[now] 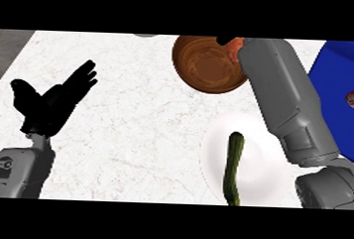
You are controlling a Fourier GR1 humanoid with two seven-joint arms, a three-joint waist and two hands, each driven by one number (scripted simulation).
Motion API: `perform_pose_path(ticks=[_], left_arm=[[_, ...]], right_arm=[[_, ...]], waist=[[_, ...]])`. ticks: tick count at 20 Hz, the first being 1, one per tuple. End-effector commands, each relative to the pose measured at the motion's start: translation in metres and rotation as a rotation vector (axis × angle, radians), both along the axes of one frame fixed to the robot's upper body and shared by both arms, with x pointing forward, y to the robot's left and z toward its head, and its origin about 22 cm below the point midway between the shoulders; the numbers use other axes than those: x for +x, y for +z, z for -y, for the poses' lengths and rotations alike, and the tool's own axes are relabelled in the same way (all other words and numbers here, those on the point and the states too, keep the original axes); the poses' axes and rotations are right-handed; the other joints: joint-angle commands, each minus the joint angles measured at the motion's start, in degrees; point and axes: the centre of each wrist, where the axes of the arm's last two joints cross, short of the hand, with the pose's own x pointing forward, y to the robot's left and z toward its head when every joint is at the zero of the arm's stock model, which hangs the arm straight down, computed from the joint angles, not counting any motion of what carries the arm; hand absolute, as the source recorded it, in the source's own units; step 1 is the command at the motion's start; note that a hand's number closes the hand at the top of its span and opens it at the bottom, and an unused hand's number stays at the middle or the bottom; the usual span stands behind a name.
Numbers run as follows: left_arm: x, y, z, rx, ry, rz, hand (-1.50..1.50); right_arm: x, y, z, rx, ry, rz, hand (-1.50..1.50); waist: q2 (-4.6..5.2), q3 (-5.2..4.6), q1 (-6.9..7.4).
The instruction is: Pick the sweet potato from the plate and place it in the bowl
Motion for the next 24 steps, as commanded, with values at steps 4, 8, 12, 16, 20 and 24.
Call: perform_pose_path(ticks=[4,8,12,16,20,24], left_arm=[[0.002,0.006,0.011,-0.009,-0.029,0.026,0.0],[0.005,0.007,0.004,-0.022,-0.016,0.02,0.0],[0.007,-0.004,0.002,0.017,-0.012,0.009,0.0],[0.002,0.004,0.006,0.005,-0.016,0.004,0.0],[-0.006,-0.001,-0.004,-0.003,-0.007,-0.002,0.0],[-0.012,-0.013,-0.018,0.015,0.054,-0.014,0.0]], right_arm=[[0.003,-0.036,0.025,0.282,-0.096,0.087,-1.5],[0.005,-0.031,0.028,0.287,-0.078,0.213,-1.5],[0.008,-0.03,0.027,0.249,-0.08,0.287,-1.5],[0.008,-0.04,0.037,0.187,-0.159,0.363,-1.5],[0.007,-0.049,0.05,0.162,-0.235,0.409,-1.5],[0.007,-0.05,0.054,0.134,-0.285,0.444,-1.5]], waist=[[0.62,0.15,1.11],[0.9,0.09,1.86],[0.69,0.0,0.95],[0.1,0.03,1.12],[-0.55,0.01,-0.02],[-1.57,-0.05,-2.87]])
